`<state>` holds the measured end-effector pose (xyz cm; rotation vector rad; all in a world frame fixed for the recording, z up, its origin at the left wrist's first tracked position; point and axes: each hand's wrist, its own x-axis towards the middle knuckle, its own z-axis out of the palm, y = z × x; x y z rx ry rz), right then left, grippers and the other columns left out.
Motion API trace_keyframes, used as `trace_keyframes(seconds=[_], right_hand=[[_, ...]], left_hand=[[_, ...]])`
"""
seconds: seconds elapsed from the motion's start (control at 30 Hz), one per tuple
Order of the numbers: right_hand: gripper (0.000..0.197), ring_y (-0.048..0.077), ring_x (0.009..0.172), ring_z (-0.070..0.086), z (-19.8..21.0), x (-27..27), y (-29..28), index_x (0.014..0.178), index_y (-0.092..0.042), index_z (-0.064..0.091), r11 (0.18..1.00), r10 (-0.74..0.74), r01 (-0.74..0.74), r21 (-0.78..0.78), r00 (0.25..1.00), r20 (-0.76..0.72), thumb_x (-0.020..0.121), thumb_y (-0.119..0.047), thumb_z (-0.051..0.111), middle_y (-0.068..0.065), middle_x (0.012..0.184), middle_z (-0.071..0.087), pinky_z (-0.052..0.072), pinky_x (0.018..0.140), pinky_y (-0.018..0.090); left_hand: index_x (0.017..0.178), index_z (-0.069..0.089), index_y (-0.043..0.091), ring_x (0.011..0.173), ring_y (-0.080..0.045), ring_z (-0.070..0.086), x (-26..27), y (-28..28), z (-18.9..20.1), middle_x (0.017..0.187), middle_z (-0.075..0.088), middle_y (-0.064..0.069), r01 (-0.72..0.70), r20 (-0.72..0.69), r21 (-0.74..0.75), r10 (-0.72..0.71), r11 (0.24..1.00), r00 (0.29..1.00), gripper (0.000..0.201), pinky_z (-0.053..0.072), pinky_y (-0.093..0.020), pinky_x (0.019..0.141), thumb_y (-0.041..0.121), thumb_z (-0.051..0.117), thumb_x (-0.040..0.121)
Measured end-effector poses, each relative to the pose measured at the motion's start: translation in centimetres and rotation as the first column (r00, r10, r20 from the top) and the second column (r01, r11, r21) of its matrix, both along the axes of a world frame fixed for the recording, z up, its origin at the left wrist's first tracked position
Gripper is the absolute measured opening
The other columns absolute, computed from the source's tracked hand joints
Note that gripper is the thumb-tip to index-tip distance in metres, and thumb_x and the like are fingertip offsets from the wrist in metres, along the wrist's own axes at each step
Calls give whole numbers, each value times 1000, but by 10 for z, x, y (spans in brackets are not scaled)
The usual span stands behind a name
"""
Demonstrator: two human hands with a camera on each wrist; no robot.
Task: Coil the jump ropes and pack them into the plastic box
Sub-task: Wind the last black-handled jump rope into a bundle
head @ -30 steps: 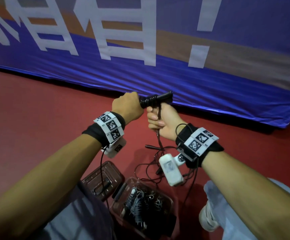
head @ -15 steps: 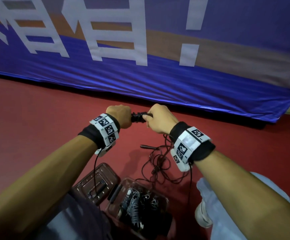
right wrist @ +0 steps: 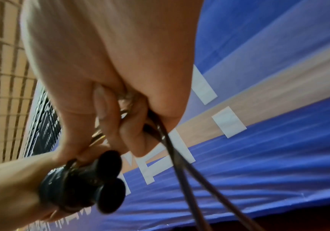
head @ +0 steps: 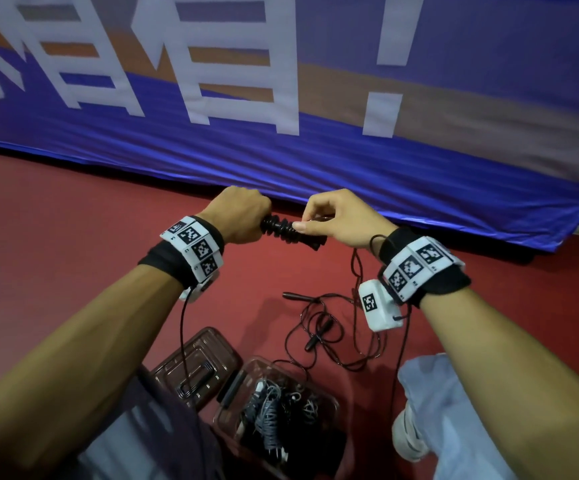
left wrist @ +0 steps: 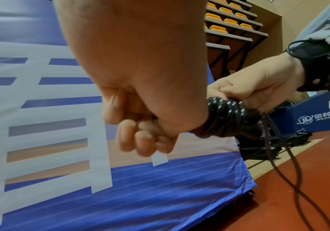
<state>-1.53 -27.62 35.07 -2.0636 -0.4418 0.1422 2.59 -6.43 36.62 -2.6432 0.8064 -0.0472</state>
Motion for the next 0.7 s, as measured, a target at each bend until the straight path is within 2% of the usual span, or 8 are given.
trace_keyframes(seconds=[0.07,0.17,0.23,0.33,0.47,0.57,0.63,0.7], right_hand=[[25,12,54,48,7,-4,-1,83,0,67,995,78,-70,74,992,-101,88,-20,80,12,71,63,39,49,24],[20,17,56,35,10,-6,-3,80,-6,64,970,149,-98,222,962,-228,87,-15,81,19,77,56,17,48,29],[20,18,59,38,10,-3,-7,80,-11,64,956,148,-78,283,960,-236,83,-12,83,17,78,59,16,50,32],[32,19,61,44,10,1,-10,96,-14,64,958,134,-66,279,964,-232,76,-15,89,2,80,63,27,49,27],[54,22,82,62,7,-2,-13,113,-20,74,990,120,-99,99,967,-225,67,-42,93,3,100,76,42,75,35],[37,28,62,41,7,-6,-11,107,-13,77,960,279,-271,70,904,-323,83,-41,82,11,102,78,27,58,33],[37,20,50,28,8,-9,-9,105,-6,76,939,340,-329,95,860,-381,88,-39,76,19,98,76,17,47,28],[36,12,46,28,7,-11,-7,103,-4,74,910,412,-379,165,796,-444,92,-38,72,16,93,77,13,44,25]], left_hand=[[86,67,18,74,-32,63,0,4,6,81,68,-5,77,34,-39,-76,996,997,10,36,-33,61,17,59,79],[81,69,18,63,-34,60,-1,8,14,67,65,-4,186,128,-151,-168,971,977,11,33,-32,57,14,63,73],[78,69,16,58,-36,59,-1,12,19,63,63,-5,263,204,-235,-217,936,955,14,31,-31,54,15,59,68],[77,69,14,56,-34,59,-5,17,25,63,62,-5,362,264,-289,-289,886,920,21,34,-29,48,19,55,62],[75,65,12,57,-31,59,-9,17,23,62,61,-4,435,269,-240,-371,868,889,17,39,-31,46,11,73,59],[73,61,13,57,-30,58,-11,18,21,62,60,-3,491,281,-231,-426,840,860,22,39,-30,45,9,76,58],[72,60,13,57,-29,58,-13,17,19,62,60,-2,533,305,-275,-453,800,838,17,38,-30,45,11,74,62],[71,59,13,56,-28,56,-17,15,18,61,58,-2,561,318,-331,-470,759,823,7,35,-28,46,18,64,72]])
